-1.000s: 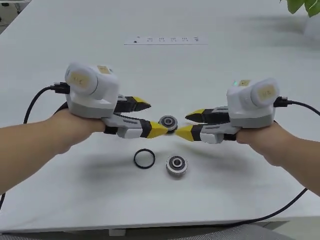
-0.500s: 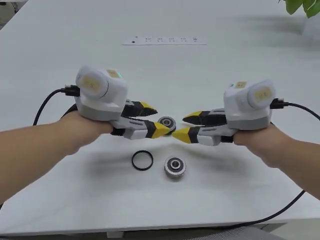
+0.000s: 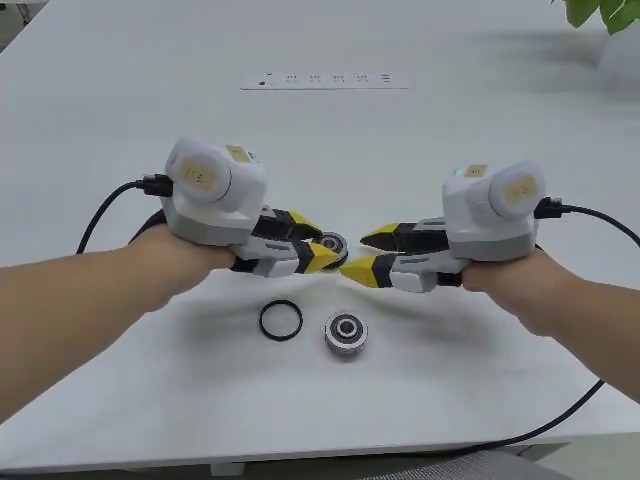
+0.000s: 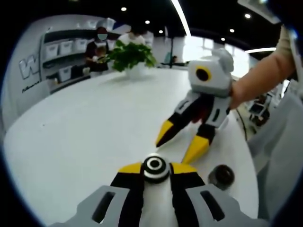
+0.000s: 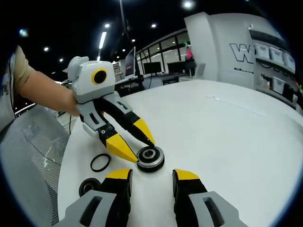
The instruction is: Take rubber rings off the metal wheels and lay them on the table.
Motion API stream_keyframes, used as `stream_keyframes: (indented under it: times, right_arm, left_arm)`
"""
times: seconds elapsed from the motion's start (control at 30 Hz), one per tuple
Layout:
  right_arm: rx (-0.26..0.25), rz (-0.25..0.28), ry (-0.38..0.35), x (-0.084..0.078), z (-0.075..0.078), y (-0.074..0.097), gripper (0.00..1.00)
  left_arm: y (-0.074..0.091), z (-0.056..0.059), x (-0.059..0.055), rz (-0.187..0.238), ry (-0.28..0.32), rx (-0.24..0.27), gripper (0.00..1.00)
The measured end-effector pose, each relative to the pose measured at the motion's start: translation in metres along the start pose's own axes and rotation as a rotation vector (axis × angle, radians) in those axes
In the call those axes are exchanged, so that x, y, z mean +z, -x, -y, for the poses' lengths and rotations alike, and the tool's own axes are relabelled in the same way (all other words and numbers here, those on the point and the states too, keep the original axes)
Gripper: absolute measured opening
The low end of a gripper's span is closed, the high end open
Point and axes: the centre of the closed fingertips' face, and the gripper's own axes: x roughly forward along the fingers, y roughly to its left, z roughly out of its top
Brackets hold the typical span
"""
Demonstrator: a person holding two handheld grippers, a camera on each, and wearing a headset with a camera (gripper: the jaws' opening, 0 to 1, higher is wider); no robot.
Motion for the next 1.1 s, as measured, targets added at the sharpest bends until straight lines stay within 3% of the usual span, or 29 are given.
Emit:
stream_keyframes:
  times: [0.1, 0.17, 1.1]
  right_arm:
    - [-0.002, 0.002, -0.001, 0.000, 0.000, 0.000, 0.32]
    - [-0.001, 0.002, -0.002, 0.000, 0.000, 0.000, 0.32]
    - [-0.008, 0.017, 0.034, 0.007, -0.003, -0.016, 0.31]
  left_arm:
    - [-0.001, 0.000, 0.000, -0.008, -0.023, 0.011, 0.19]
    - [-0.002, 0.000, -0.001, -0.020, -0.078, 0.016, 0.17]
    - [-0.005, -0.003, -0.001, -0.018, -0.047, 0.041, 0.14]
